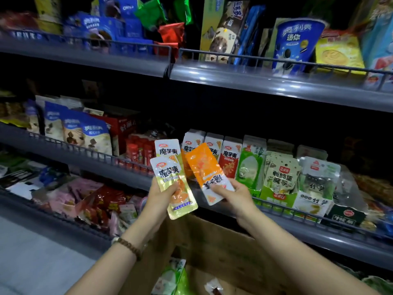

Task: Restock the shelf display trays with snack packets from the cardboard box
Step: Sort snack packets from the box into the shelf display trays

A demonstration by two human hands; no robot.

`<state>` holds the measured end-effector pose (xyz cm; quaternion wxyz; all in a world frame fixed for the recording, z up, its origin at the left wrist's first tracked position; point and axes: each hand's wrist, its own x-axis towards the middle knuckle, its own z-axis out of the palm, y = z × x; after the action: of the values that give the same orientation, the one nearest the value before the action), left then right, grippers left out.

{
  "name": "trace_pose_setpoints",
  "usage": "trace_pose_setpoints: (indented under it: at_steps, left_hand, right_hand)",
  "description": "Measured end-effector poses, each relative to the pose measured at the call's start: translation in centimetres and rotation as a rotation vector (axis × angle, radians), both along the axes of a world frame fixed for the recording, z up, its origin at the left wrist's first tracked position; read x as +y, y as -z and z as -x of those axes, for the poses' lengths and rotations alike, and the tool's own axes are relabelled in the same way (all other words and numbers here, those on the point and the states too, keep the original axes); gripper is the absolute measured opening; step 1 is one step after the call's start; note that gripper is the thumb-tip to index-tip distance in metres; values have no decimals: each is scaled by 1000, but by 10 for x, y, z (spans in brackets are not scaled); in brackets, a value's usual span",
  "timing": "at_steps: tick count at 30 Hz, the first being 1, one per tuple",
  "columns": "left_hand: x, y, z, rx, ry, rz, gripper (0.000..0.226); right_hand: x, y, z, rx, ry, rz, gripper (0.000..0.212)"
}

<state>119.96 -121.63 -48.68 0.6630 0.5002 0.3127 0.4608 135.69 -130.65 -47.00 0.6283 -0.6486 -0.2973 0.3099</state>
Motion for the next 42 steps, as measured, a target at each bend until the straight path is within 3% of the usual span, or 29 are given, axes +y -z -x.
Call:
trace_pose_setpoints:
  at_steps: [2, 6, 9, 12, 19, 27, 29, 31, 35, 37, 40, 42]
  left_hand:
    - [18, 1, 11, 44, -6, -35, 30]
    - [54, 5, 26, 141, -27, -97, 27]
    - [73, 7, 28, 181, -24, -142, 28]
    - [89, 8, 24, 179, -4, -175, 35]
    - [111, 23, 11, 203, 42, -193, 29]
    - [105, 32, 0, 182, 54, -151, 26]
    - [101, 29, -1, 157, 53, -127, 22]
    - [95, 25, 0, 118, 62, -95, 20]
    - [78, 17, -3, 96, 104, -84, 22]
    - [64, 15, -7, 101, 150, -81, 22]
    - [39, 13, -10, 128, 178, -96, 18]
    - [28, 15, -7, 146, 111, -137, 17]
  right_hand:
    - [11, -12, -14, -58, 53, -24, 18]
    - [48, -43, -46, -386, 99, -32, 6]
    - [89, -57, -64, -656, 109, -62, 26]
    - [133, -67, -75, -779, 126, -21, 42]
    - [202, -52, -73, -1066, 103, 218, 43]
    - [215, -13, -73, -1374, 31, 306, 45]
    - [207, -11, -67, -1246, 82, 190, 39]
    - [189, -10, -51, -917, 90, -21, 30]
    - [133, -10, -7, -98, -278, -87, 39]
    - [105, -8, 8, 178, -367, -124, 35]
    - [74, -4, 12, 274, -265, -156, 32]
    - [54, -1, 3, 182, -138, -118, 33]
